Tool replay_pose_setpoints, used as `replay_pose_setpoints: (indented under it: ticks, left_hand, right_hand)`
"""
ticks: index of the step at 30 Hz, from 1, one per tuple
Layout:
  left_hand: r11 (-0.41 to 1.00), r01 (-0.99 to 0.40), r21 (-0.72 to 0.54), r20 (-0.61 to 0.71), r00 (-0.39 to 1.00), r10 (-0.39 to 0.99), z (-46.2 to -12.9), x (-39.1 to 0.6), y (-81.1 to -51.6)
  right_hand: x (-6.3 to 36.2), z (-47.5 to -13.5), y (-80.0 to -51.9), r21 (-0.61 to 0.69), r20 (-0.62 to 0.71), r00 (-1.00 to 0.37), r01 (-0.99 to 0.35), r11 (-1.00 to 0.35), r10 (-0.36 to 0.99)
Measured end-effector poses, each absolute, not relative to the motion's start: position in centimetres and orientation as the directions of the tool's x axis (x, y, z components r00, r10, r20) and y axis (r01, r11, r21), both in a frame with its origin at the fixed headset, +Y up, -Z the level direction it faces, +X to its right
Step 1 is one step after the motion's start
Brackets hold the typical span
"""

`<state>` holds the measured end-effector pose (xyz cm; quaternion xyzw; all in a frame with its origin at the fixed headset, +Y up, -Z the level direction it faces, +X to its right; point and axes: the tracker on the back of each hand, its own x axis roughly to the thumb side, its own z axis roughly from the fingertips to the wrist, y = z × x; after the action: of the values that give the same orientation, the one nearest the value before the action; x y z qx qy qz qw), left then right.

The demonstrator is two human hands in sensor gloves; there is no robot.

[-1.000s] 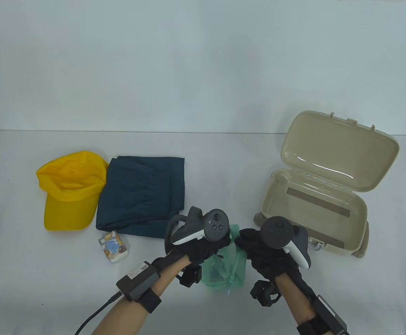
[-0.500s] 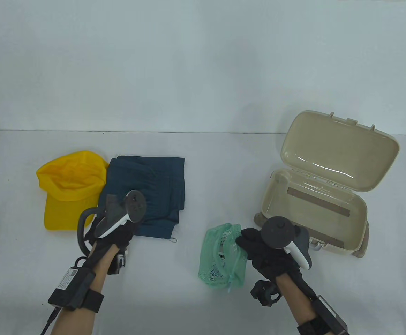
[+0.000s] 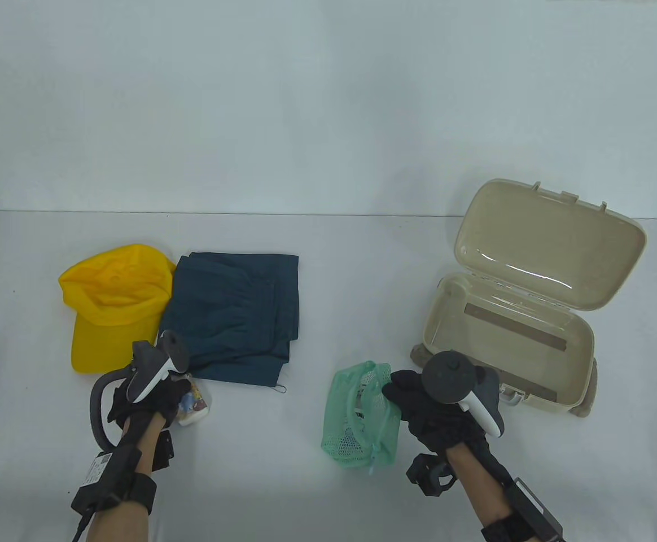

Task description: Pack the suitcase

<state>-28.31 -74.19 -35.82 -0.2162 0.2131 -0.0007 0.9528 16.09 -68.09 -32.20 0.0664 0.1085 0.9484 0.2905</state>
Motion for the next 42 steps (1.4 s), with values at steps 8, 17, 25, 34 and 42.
replay_pose_setpoints:
  ticks: [8, 17, 25, 34, 42]
  left_hand:
    - [0.850, -0.239, -0.469, -0.397, 0.917, 0.039, -36.0, -28.0, -74.8]
    - [0.853, -0.292, -0.433, -0.355, 0.925, 0.136, -35.9, -27.9, -72.7]
    - [0.829, -0.528, -0.182, -0.155, 0.848, 0.506, -34.9, -22.2, -64.5]
    - [0.709, -0.681, -0.185, 0.096, 0.705, 0.702, -33.9, -9.8, -62.9]
    - [0.688, -0.659, -0.304, 0.044, 0.712, 0.701, -35.1, -6.0, -67.2]
  right_hand:
    - [16.1, -32.2, -68.1, 0.243, 0.055, -0.826, -0.534, -0.810, 0.561]
    - [16.2, -32.2, -68.1, 0.243, 0.054, -0.825, -0.536, -0.808, 0.563]
    - [16.2, -32.2, -68.1, 0.235, 0.049, -0.823, -0.541, -0.808, 0.565]
    - [16.5, -32.4, -68.2, 0.259, 0.030, -0.798, -0.575, -0.776, 0.602]
    - [17.6, -32.8, -68.7, 0.310, -0.041, -0.721, -0.668, -0.677, 0.692]
